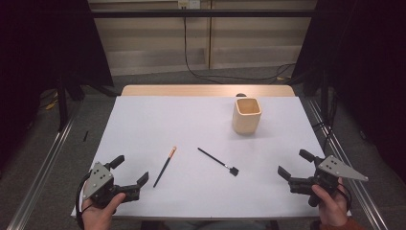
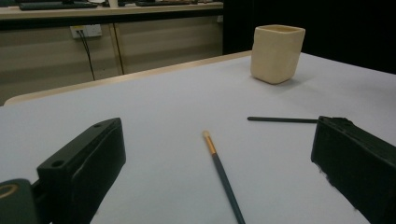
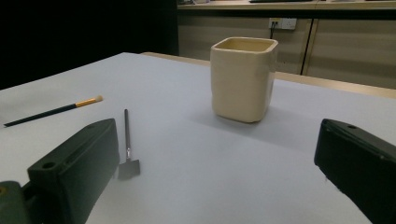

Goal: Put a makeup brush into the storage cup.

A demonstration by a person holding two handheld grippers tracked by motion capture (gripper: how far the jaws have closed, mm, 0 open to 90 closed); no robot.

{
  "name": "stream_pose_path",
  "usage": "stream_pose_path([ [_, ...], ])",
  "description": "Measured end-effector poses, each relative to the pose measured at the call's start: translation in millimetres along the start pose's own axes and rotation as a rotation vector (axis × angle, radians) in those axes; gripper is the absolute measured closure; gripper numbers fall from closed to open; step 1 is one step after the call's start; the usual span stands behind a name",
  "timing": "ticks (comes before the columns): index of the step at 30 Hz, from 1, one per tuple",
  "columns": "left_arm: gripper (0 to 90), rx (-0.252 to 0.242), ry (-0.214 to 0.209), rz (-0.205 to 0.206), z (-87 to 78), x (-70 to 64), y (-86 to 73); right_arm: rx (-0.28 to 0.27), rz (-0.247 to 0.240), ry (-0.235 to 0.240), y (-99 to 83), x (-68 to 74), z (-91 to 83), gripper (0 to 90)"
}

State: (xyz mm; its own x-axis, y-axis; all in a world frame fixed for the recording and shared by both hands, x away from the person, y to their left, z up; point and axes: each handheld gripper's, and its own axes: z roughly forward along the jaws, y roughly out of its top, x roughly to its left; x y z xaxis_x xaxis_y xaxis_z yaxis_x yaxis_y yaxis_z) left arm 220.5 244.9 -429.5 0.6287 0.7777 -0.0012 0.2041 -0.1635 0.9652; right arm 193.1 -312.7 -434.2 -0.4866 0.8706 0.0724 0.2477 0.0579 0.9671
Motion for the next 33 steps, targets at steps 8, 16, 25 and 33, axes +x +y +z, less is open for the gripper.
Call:
stream_pose_path([
  [8,3.0,-0.013,-0.029,0.005,6.8,0.4,11.3,0.006,0.005,-0.004,0.0,1.2,0.8,0.0],
  [16,2.9,0.001,-0.047,0.003,16.8,3.6,18.4,0.010,-0.005,0.001,-0.1,1.2,0.9,0.0],
  [25,2.9,-0.018,-0.077,0.014,30.1,2.5,33.7,0.012,-0.005,0.001,-0.1,1.7,1.1,0.0],
  [33,2.9,-0.028,-0.106,0.025,44.5,0.4,47.4,0.012,-0.006,0.007,-0.1,2.2,0.9,0.0],
])
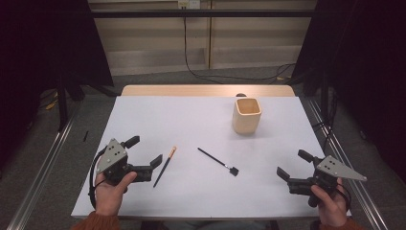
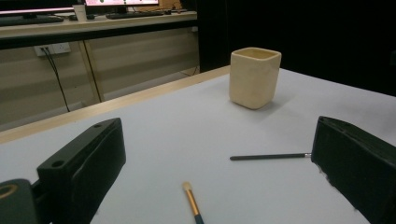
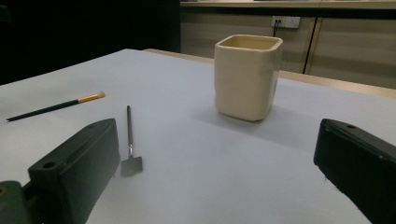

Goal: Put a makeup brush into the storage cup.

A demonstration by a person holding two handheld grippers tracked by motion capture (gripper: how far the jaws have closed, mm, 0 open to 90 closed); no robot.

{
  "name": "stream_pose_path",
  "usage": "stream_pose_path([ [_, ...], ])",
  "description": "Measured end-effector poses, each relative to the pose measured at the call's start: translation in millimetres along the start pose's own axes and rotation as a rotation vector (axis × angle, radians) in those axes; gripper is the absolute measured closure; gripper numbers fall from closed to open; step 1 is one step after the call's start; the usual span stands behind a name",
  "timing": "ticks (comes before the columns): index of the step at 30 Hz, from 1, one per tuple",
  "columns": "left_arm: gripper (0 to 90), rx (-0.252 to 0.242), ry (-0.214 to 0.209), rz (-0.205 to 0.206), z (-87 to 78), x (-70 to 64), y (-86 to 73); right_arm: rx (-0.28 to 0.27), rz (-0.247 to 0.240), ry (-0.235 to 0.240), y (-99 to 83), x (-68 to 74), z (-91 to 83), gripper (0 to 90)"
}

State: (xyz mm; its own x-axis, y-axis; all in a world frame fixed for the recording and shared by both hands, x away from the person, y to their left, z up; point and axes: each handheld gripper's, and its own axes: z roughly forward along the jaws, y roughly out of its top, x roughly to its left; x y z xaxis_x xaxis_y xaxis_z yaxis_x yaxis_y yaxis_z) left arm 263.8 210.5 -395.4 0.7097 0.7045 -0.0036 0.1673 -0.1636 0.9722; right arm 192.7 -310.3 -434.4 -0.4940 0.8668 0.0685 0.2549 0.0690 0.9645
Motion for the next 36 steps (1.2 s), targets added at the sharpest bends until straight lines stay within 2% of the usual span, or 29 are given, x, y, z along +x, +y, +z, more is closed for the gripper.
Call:
stream_pose_path([
  [9,2.9,-0.002,-0.016,0.015,13.0,2.8,12.0,-0.003,-0.007,0.005,0.2,0.1,-0.2,0.0],
  [15,3.0,0.021,-0.027,0.016,23.3,4.2,16.8,-0.004,-0.004,0.004,0.1,0.2,-0.1,0.0],
  [18,3.2,0.039,-0.026,0.034,27.8,5.4,18.6,-0.004,-0.003,0.005,0.1,-0.1,-0.3,0.0],
  [25,3.2,0.058,-0.037,0.014,37.1,11.4,19.4,-0.002,-0.004,0.003,0.0,0.1,-0.5,0.0],
  [26,3.2,0.068,-0.033,0.024,38.9,12.2,19.6,-0.001,-0.005,0.004,0.1,0.0,-0.4,0.0],
  [30,3.2,0.097,-0.042,0.020,45.9,15.0,24.0,-0.002,-0.006,0.004,0.1,0.0,-0.6,0.0],
  [36,3.4,0.166,-0.042,0.030,52.6,19.7,29.3,0.000,-0.005,0.004,0.0,0.1,-0.9,0.0],
])
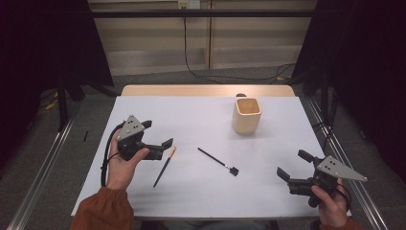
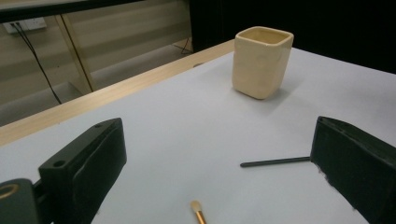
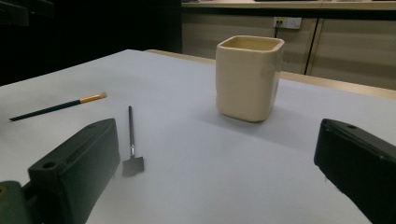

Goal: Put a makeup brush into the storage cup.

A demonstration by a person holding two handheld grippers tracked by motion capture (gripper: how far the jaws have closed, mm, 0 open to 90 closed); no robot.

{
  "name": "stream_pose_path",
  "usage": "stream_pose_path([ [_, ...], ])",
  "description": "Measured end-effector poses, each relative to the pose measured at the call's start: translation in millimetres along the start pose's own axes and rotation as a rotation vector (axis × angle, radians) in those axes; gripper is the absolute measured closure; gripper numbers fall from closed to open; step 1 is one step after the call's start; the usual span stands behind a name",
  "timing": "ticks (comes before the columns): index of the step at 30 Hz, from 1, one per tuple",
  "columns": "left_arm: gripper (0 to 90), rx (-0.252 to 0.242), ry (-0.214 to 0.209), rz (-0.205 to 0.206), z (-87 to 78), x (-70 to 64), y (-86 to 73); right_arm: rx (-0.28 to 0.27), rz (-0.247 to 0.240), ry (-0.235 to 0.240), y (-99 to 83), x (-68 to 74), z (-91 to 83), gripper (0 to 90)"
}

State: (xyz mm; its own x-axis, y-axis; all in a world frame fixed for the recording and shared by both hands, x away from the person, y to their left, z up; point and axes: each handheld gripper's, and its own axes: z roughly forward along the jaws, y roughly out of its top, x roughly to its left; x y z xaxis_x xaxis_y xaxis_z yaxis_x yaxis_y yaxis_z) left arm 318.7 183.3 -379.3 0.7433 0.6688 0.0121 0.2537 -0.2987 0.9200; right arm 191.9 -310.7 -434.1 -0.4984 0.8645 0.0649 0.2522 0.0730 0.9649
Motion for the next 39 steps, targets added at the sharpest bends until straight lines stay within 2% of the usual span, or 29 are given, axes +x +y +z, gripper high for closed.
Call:
stream_pose_path([
  [10,3.9,0.107,-0.011,0.000,2.9,3.0,1.8,0.001,-0.002,0.003,0.0,0.4,0.1,0.0],
  [12,3.9,0.146,-0.014,0.008,6.0,3.6,-0.3,0.001,-0.003,0.003,0.0,0.4,0.2,0.0],
  [13,3.9,0.169,-0.030,0.004,7.7,4.4,-1.3,0.002,-0.004,0.003,-0.1,0.1,0.3,0.0],
  [14,3.9,0.169,-0.030,0.004,7.7,4.4,-1.3,0.001,-0.003,0.001,-0.1,0.1,0.2,0.0],
  [16,3.9,0.192,-0.054,-0.022,9.7,5.6,-2.0,0.001,-0.003,0.001,-0.1,0.1,0.2,0.0],
  [19,3.9,0.220,-0.048,-0.010,10.8,7.9,-2.3,0.003,-0.003,0.003,0.0,0.4,0.2,0.0],
  [20,3.9,0.228,-0.053,-0.032,11.2,7.5,-2.8,0.003,-0.003,0.003,0.0,0.4,0.2,0.0],
  [23,3.8,0.266,-0.051,-0.012,12.4,9.0,-3.4,0.002,-0.005,0.003,-0.1,0.1,0.2,0.0],
  [27,2.9,0.297,-0.059,-0.016,14.0,10.0,-5.1,0.002,-0.003,0.000,0.0,0.3,0.1,0.0],
  [28,3.4,0.338,-0.058,-0.024,15.5,10.2,-6.9,-0.001,-0.003,-0.001,0.1,0.4,-0.1,0.0],
  [30,3.1,0.381,-0.061,-0.029,17.5,9.9,-9.4,0.000,-0.001,-0.001,0.1,0.5,-0.4,0.0],
  [31,3.1,0.381,-0.061,-0.029,17.5,9.9,-9.4,0.000,-0.001,-0.001,0.1,0.5,-0.4,0.0],
  [32,3.6,0.409,-0.070,-0.030,18.7,9.9,-10.7,0.002,-0.005,-0.001,-0.1,0.2,-0.1,0.0],
  [34,4.1,0.430,-0.071,-0.022,20.3,9.5,-11.7,0.001,-0.004,0.000,-0.1,0.4,0.0,0.0],
  [36,4.8,0.453,-0.072,-0.033,21.3,10.3,-11.7,0.002,-0.005,0.000,0.0,0.6,0.0,0.0],
  [37,5.2,0.466,-0.056,-0.035,21.8,10.6,-12.2,0.002,-0.005,0.002,0.0,0.5,0.0,0.0],
  [38,5.3,0.492,-0.057,-0.049,23.5,11.8,-14.0,0.002,-0.004,0.001,0.0,0.5,0.0,0.0],
  [39,5.8,0.492,-0.057,-0.049,23.5,11.8,-14.0,0.002,-0.004,0.001,0.0,0.5,0.0,0.0],
])
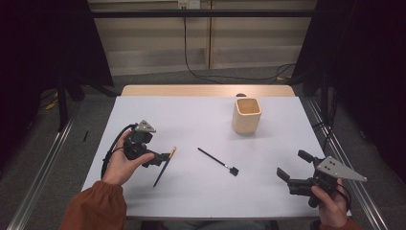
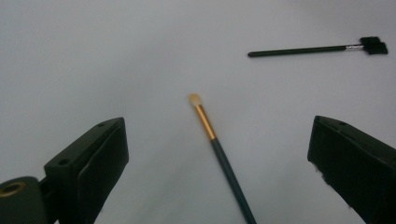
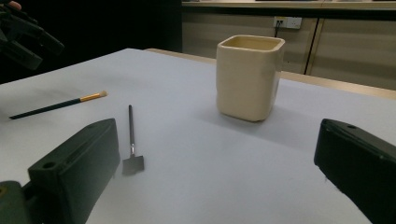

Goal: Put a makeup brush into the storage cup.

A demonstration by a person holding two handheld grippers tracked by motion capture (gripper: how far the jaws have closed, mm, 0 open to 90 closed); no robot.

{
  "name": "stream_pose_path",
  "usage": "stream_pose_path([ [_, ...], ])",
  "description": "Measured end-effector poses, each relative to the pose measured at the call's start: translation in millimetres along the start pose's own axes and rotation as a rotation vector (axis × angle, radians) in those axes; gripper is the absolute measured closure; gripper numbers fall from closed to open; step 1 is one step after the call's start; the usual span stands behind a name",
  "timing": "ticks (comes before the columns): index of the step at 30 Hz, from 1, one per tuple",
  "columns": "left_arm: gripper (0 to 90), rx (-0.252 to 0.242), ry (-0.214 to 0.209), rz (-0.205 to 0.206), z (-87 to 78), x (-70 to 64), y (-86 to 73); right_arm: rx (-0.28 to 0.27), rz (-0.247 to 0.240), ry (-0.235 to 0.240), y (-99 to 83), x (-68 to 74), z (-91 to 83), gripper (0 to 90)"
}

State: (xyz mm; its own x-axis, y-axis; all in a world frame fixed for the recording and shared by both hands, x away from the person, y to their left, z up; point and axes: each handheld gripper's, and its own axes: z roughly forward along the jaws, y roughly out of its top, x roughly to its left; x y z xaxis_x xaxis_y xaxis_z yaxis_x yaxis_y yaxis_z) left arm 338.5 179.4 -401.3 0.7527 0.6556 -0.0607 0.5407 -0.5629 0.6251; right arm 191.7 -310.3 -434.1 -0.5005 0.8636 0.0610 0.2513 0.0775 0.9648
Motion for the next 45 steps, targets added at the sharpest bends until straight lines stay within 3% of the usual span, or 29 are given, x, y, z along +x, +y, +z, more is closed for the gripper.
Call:
stream_pose_path([
  [8,6.9,0.118,-0.013,-0.021,7.8,1.4,-1.9,0.001,-0.002,0.003,-0.1,0.1,0.3,0.0],
  [9,7.2,0.137,-0.023,-0.013,8.1,1.8,-2.0,-0.001,-0.002,0.002,-0.1,0.3,0.5,0.0],
  [11,7.8,0.156,-0.029,-0.030,9.4,1.7,-2.4,0.002,-0.007,0.002,-0.2,0.2,0.5,0.0],
  [13,7.9,0.192,-0.064,-0.057,13.5,2.0,-3.5,0.005,-0.007,0.004,-0.3,0.3,0.7,0.0],
  [17,7.7,0.263,-0.073,-0.051,19.6,3.6,-3.5,0.006,-0.004,0.006,-0.3,0.4,0.9,0.0],
  [25,5.0,0.302,-0.077,-0.054,27.8,5.1,-5.0,0.006,-0.006,0.007,-0.4,0.6,0.8,0.0],
  [27,5.0,0.311,-0.057,-0.054,30.2,6.4,-4.8,0.008,-0.004,0.008,-0.3,0.7,0.9,0.0],
  [33,18.9,0.374,-0.070,-0.044,35.7,4.8,-5.5,0.008,-0.004,0.008,-0.3,0.9,1.1,0.0],
  [38,36.9,0.390,-0.084,-0.074,39.8,1.8,-2.9,0.010,-0.004,0.010,-0.4,0.9,1.3,0.0],
  [42,44.2,0.424,-0.076,-0.076,44.1,0.2,-3.4,0.012,-0.006,0.012,-0.5,1.0,1.5,0.0],
  [45,48.5,0.433,-0.067,-0.100,47.1,-0.9,-3.2,0.013,-0.006,0.012,-0.7,0.8,1.5,0.0],
])
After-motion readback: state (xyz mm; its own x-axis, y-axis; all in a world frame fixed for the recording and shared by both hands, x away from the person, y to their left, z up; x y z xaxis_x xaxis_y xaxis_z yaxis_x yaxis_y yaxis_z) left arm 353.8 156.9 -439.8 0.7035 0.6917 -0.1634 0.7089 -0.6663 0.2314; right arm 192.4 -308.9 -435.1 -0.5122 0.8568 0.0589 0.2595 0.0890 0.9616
